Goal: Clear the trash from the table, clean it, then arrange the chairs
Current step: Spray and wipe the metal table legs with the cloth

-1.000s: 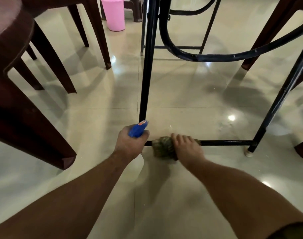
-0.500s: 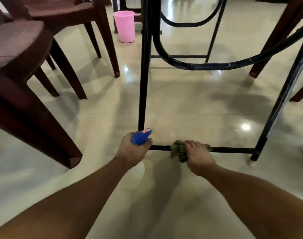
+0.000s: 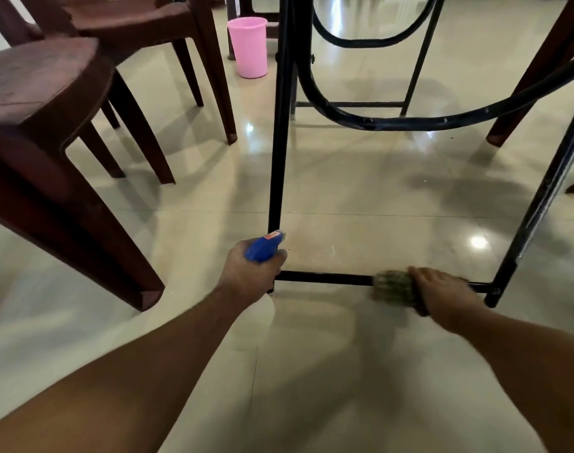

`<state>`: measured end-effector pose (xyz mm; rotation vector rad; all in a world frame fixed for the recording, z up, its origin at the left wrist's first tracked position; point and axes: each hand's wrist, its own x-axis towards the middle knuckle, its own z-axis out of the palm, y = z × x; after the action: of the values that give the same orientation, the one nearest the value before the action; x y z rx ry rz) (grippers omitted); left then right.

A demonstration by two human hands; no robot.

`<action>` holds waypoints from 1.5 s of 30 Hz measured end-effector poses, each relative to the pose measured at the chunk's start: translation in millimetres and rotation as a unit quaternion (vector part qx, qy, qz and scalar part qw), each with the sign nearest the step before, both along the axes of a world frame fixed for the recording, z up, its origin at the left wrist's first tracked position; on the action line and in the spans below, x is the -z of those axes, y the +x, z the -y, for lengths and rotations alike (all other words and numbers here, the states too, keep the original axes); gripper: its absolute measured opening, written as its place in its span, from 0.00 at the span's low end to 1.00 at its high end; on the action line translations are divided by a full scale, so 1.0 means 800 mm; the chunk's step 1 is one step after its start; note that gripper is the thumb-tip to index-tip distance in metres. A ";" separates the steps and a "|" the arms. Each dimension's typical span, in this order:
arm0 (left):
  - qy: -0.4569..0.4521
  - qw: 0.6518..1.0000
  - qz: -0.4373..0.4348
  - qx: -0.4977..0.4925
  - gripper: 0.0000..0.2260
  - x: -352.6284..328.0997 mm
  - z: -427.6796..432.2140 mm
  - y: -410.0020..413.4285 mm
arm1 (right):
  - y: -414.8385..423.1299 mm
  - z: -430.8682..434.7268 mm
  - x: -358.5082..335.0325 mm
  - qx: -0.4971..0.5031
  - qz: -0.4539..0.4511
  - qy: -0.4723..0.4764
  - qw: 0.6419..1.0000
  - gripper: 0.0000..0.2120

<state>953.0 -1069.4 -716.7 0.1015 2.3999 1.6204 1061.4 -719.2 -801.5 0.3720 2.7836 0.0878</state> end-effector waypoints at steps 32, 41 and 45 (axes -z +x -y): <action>0.014 0.997 0.021 0.079 0.09 0.001 -0.199 0.012 | 0.099 -0.042 -0.007 0.192 -0.095 -0.327 0.920 0.12; 0.042 0.982 0.048 0.180 0.16 0.026 -0.364 0.111 | 0.119 -0.101 -0.001 0.353 -0.407 -0.464 0.703 0.18; 0.037 0.982 0.077 0.168 0.11 0.048 -0.390 0.141 | 0.075 -0.119 0.042 0.296 -0.233 -0.335 0.864 0.42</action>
<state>1065.6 -757.6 -755.2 0.3598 2.0755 1.4988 1121.7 -624.1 -835.2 1.1330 2.7392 -1.2200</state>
